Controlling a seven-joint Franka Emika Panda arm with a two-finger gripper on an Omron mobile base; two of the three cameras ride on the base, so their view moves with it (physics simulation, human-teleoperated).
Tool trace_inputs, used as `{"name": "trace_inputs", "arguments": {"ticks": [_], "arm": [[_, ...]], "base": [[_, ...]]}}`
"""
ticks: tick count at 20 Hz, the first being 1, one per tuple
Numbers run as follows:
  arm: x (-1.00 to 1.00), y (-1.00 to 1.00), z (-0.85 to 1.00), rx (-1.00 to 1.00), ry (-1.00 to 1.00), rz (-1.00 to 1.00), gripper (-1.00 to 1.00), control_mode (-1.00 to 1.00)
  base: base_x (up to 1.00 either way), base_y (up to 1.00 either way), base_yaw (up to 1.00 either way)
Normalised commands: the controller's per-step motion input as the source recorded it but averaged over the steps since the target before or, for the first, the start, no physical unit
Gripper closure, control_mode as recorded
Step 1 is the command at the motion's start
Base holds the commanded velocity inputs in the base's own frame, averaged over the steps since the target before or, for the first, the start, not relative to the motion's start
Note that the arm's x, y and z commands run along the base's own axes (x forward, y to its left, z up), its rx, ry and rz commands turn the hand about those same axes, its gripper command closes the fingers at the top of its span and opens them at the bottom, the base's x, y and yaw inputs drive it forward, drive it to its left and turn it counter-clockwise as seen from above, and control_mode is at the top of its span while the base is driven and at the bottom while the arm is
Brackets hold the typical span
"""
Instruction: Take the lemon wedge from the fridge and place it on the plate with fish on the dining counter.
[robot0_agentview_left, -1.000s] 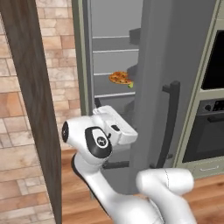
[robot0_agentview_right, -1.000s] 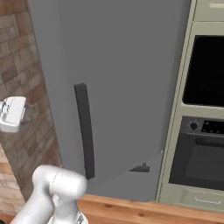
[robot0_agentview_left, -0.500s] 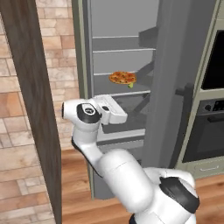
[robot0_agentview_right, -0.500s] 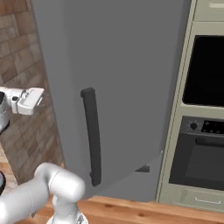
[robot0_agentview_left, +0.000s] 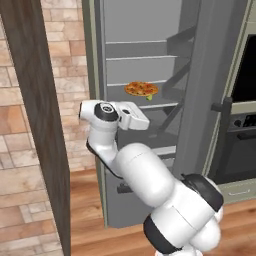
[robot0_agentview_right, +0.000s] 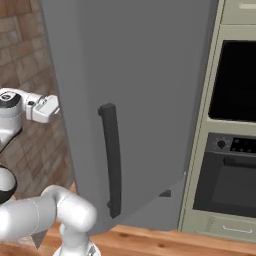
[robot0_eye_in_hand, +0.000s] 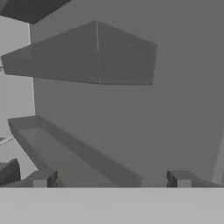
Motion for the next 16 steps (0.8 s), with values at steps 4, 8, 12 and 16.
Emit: {"name": "trace_inputs", "arguments": {"ticks": [4, 8, 12, 16], "arm": [[-0.59, -0.72, -0.01, 0.06, 0.0, 0.0, -1.0, -1.0], [-0.45, -0.7, -0.17, 0.04, 0.02, 0.0, -1.0, -1.0], [-0.14, -0.71, -0.14, 0.04, 0.02, 0.0, -1.0, -1.0], [0.0, -0.67, -0.08, 0.03, 0.01, 0.0, -1.0, -1.0]], "base": [[0.0, 0.0, 0.0], [0.0, 0.0, 0.0], [0.0, 0.0, 0.0], [0.0, 0.0, 0.0]]}}
